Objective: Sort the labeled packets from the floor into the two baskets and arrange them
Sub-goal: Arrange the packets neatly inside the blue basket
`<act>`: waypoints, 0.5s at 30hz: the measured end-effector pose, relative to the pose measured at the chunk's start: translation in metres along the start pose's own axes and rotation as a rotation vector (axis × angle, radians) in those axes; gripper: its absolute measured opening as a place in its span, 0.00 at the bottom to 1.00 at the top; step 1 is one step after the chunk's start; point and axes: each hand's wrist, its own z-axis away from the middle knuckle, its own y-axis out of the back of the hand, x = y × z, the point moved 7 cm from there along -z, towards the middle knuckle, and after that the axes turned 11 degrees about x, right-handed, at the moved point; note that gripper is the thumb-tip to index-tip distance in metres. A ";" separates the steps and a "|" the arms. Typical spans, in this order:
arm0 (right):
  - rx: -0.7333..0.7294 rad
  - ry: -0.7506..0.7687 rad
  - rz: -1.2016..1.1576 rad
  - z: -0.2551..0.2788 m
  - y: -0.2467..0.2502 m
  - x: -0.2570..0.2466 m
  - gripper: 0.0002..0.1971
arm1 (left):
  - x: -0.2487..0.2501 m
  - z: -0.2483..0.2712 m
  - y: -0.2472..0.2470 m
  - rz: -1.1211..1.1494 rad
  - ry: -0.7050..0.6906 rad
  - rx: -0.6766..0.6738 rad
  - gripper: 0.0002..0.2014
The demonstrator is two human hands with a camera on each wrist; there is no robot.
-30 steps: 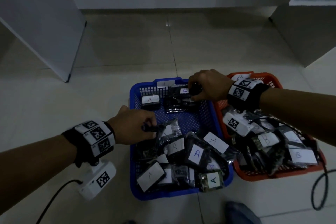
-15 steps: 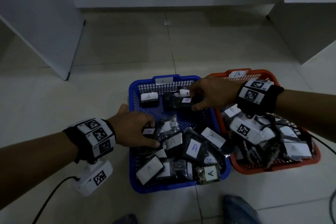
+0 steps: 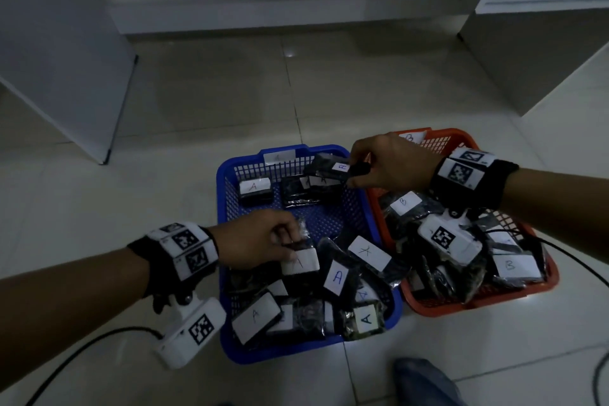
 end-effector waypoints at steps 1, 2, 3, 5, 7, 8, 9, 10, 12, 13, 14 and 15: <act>0.012 -0.007 -0.008 0.000 0.001 0.001 0.16 | 0.001 -0.003 0.007 0.011 0.012 -0.006 0.10; 0.027 -0.017 -0.017 -0.001 0.002 0.002 0.15 | 0.001 -0.008 0.017 0.012 0.012 0.010 0.09; 0.044 -0.031 -0.024 -0.002 0.003 0.004 0.15 | 0.001 -0.015 0.028 0.011 0.009 0.055 0.08; 0.078 -0.055 -0.027 -0.004 0.002 0.007 0.15 | -0.003 -0.032 0.053 0.015 0.031 0.223 0.07; 0.099 -0.061 -0.014 -0.006 0.002 0.010 0.15 | -0.010 -0.050 0.072 -0.015 0.063 0.390 0.07; 0.100 -0.063 -0.011 -0.007 0.002 0.011 0.16 | -0.012 -0.059 0.076 -0.034 0.070 0.438 0.07; 0.099 -0.066 -0.013 -0.008 0.001 0.012 0.16 | -0.014 -0.067 0.076 -0.048 0.073 0.464 0.07; 0.099 -0.067 -0.018 -0.008 0.002 0.013 0.16 | -0.016 -0.075 0.075 -0.056 0.075 0.479 0.06; 0.108 -0.053 -0.027 -0.007 0.002 0.015 0.16 | -0.019 -0.086 0.070 -0.066 0.073 0.510 0.05; 0.109 -0.038 -0.031 -0.005 0.002 0.015 0.15 | -0.019 -0.090 0.066 -0.074 0.073 0.517 0.05; 0.108 -0.024 -0.037 -0.004 0.002 0.016 0.15 | -0.021 -0.093 0.064 -0.091 0.080 0.520 0.05; 0.105 -0.013 -0.043 -0.003 0.002 0.017 0.15 | -0.022 -0.094 0.061 -0.105 0.091 0.525 0.06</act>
